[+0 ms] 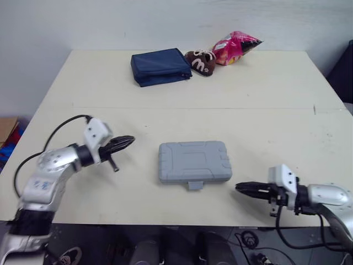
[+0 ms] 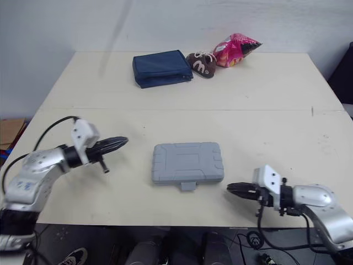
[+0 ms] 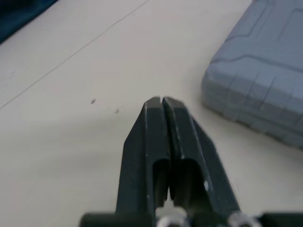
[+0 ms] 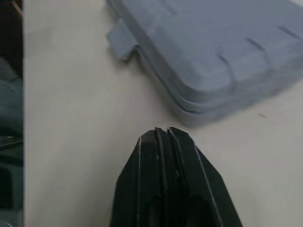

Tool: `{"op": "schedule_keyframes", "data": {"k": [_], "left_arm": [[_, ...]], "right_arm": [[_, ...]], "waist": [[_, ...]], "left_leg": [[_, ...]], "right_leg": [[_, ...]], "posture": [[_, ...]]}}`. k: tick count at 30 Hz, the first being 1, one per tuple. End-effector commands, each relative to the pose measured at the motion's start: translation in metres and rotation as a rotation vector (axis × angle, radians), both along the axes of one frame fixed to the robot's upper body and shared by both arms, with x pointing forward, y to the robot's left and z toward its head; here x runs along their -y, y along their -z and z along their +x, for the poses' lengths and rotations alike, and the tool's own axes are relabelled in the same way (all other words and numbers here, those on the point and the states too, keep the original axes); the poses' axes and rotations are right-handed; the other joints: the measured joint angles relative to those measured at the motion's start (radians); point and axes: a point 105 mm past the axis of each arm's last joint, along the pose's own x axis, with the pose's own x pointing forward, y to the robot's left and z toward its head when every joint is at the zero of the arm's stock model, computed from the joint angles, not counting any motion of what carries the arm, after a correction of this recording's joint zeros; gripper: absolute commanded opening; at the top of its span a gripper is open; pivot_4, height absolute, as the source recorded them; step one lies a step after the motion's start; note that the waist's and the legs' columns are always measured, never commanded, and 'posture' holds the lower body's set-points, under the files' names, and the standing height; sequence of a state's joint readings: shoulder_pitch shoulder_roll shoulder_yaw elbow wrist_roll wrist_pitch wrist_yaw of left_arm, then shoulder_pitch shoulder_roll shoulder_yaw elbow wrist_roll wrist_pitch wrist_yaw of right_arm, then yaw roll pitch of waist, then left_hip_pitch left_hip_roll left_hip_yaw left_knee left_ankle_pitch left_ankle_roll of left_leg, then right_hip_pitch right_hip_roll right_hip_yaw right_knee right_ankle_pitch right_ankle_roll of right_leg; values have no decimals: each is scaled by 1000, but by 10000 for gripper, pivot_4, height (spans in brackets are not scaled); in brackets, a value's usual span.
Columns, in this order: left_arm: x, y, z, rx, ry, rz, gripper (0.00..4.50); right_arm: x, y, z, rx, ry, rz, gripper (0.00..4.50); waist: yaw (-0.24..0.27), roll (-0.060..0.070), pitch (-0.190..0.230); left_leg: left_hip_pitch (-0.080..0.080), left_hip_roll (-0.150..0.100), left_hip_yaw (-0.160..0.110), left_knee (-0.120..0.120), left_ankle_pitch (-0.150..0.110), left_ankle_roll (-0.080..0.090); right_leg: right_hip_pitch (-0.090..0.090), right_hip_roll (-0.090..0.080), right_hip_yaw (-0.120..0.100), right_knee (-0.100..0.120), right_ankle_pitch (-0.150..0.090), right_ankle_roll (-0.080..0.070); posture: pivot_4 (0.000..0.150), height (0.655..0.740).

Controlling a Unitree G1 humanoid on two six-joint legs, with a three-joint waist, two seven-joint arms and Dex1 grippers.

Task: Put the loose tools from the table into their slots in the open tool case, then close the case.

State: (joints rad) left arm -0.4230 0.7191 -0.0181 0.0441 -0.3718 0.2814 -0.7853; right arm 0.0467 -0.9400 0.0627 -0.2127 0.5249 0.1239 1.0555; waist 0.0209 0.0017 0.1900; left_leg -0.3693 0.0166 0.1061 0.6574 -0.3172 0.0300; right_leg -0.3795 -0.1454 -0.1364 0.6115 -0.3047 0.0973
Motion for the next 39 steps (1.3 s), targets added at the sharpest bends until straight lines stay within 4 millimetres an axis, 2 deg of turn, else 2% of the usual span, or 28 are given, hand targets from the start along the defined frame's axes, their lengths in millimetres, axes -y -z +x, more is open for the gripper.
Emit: {"op": "schedule_keyframes", "data": {"k": [1,4,7,9,11,15,22,26,33,36,39], "left_arm": [[1,9,19,-8,13,79,0],[13,16,40,-7,60,119,0],[33,21,58,-12,100,93,0],[49,23,59,-36,157,35,0],[60,32,53,-34,237,79,0],[68,39,49,-28,298,106,0],[66,39,33,-14,366,98,0],[67,40,10,12,390,89,0],[63,41,-7,6,309,77,0],[30,20,2,37,131,1,0],[38,-3,-9,75,216,-43,0]], "right_arm": [[-7,7,0,-21,-8,-59,561],[-15,16,5,-12,-13,-103,561],[-19,18,25,44,76,-116,561],[-16,20,30,72,99,-151,561],[-13,18,37,97,134,-160,561],[-6,11,55,152,169,-183,561],[-12,0,88,226,164,-188,561],[-21,-1,102,250,161,-178,561],[-25,0,107,245,159,-167,561],[2,-11,103,240,272,-135,561],[14,-14,90,240,288,-114,561]], "waist": [[4,0,0],[6,-3,2],[5,-10,2],[1,-13,2],[-6,-14,2],[-16,-15,2],[-26,-15,3],[-31,-15,3],[-41,-15,3],[-43,-15,3],[-31,-15,3]], "left_leg": [[0,0,0,0,0,0],[-3,0,2,4,0,1],[-4,0,3,6,1,2],[-5,0,3,8,1,3],[-4,0,4,8,0,3],[-4,1,5,8,1,3],[-4,0,5,9,1,4],[-4,0,5,8,1,4],[-3,0,3,9,1,5],[-3,0,2,8,1,4],[-5,0,0,8,1,4]], "right_leg": [[0,0,0,0,0,0],[-2,7,-3,1,0,0],[-2,8,-5,1,1,3],[-2,8,-5,1,2,3],[-2,8,-4,3,2,4],[-2,8,-3,3,3,4],[-2,0,-3,4,3,4],[-3,0,-3,7,3,4],[-1,-1,2,8,2,4],[-1,-2,3,7,2,4],[-1,-2,1,6,2,4]], "posture": [[1500,7400],[1500,7400],[1500,7400],[1500,7400],[1500,7400],[1500,7400],[1500,7400],[1500,7400],[1500,7400],[1500,7400],[1500,7400]]}}
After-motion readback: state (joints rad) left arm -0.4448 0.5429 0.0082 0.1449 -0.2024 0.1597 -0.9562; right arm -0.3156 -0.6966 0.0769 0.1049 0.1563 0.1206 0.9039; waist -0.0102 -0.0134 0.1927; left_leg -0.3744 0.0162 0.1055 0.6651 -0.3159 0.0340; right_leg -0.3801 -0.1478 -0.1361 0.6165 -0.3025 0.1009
